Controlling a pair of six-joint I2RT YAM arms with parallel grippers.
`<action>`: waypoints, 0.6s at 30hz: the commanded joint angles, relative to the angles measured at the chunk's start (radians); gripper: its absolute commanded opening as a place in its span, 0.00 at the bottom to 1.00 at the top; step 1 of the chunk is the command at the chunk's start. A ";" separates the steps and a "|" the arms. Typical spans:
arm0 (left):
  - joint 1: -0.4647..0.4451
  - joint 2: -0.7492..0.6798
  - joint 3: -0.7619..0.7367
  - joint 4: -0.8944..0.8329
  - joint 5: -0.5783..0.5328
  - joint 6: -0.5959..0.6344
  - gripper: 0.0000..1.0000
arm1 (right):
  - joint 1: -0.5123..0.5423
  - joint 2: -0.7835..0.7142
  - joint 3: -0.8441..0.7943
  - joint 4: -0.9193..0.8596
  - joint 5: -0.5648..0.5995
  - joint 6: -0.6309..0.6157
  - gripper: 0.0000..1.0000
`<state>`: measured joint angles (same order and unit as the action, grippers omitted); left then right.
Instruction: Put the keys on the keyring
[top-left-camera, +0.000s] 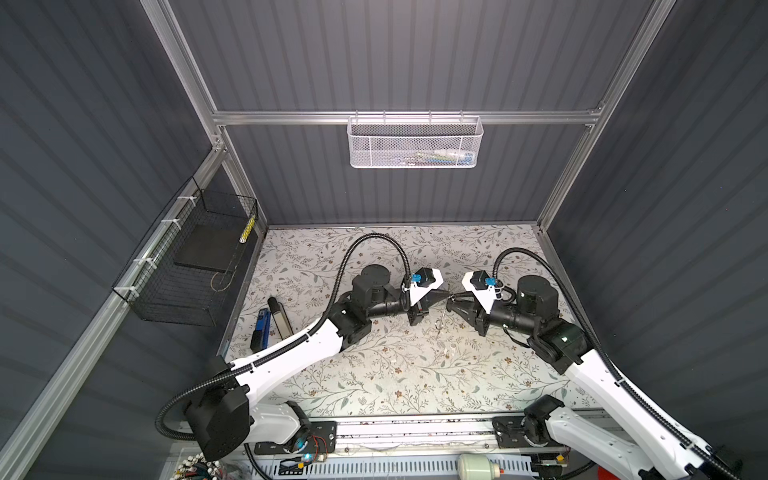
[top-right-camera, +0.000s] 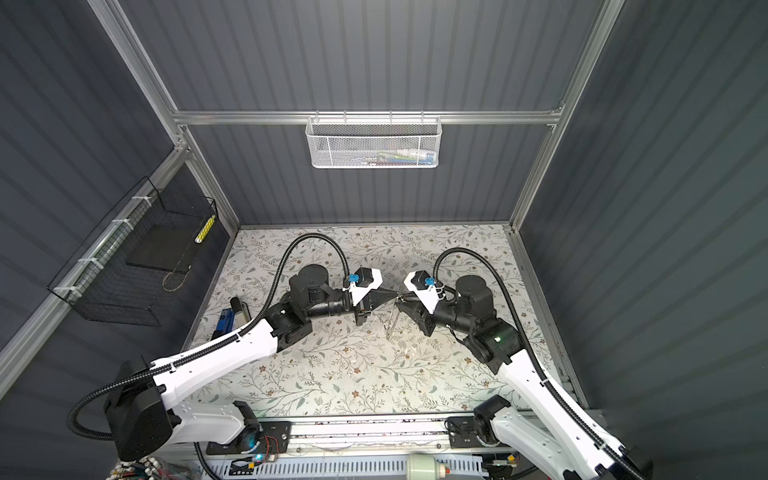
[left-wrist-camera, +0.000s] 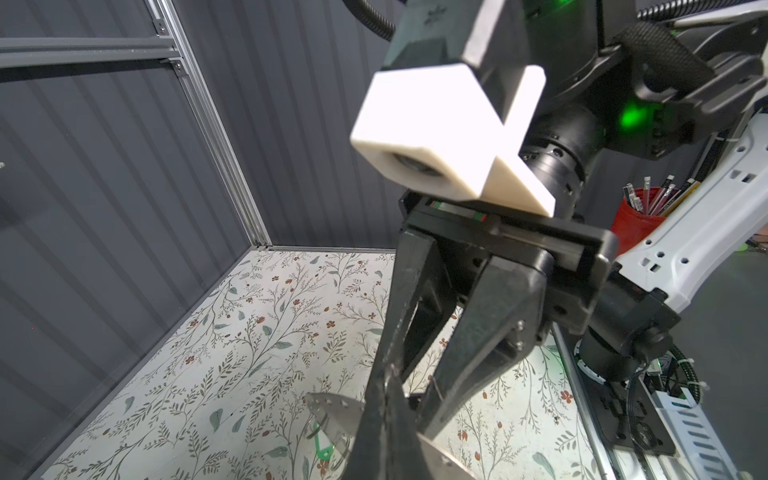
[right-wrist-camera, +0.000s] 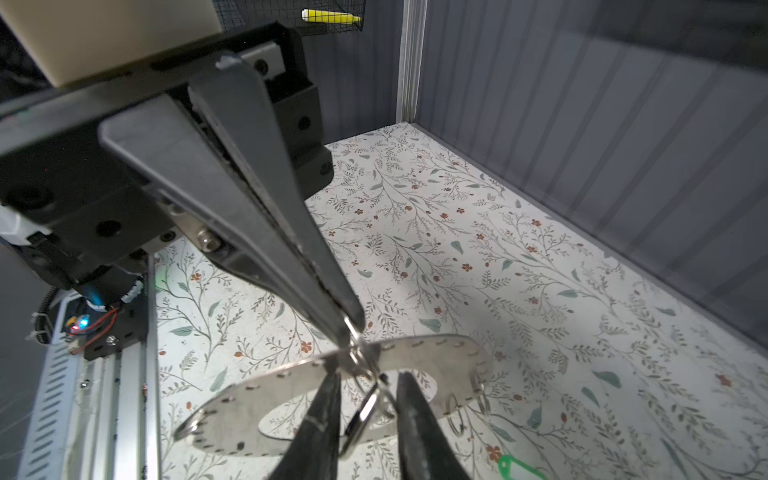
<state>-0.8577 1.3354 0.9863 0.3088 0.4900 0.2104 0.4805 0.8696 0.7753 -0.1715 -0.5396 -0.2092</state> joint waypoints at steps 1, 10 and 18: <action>0.005 -0.004 0.029 0.047 0.023 -0.022 0.00 | 0.008 -0.001 0.005 0.015 0.001 0.007 0.19; 0.006 0.011 0.030 0.109 0.021 -0.054 0.00 | 0.014 -0.007 -0.010 0.010 0.023 -0.003 0.01; 0.006 0.013 0.028 0.151 0.011 -0.081 0.00 | 0.020 -0.016 -0.021 0.027 0.044 -0.007 0.00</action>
<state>-0.8539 1.3491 0.9867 0.3622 0.4980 0.1699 0.4866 0.8581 0.7712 -0.1570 -0.5026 -0.2066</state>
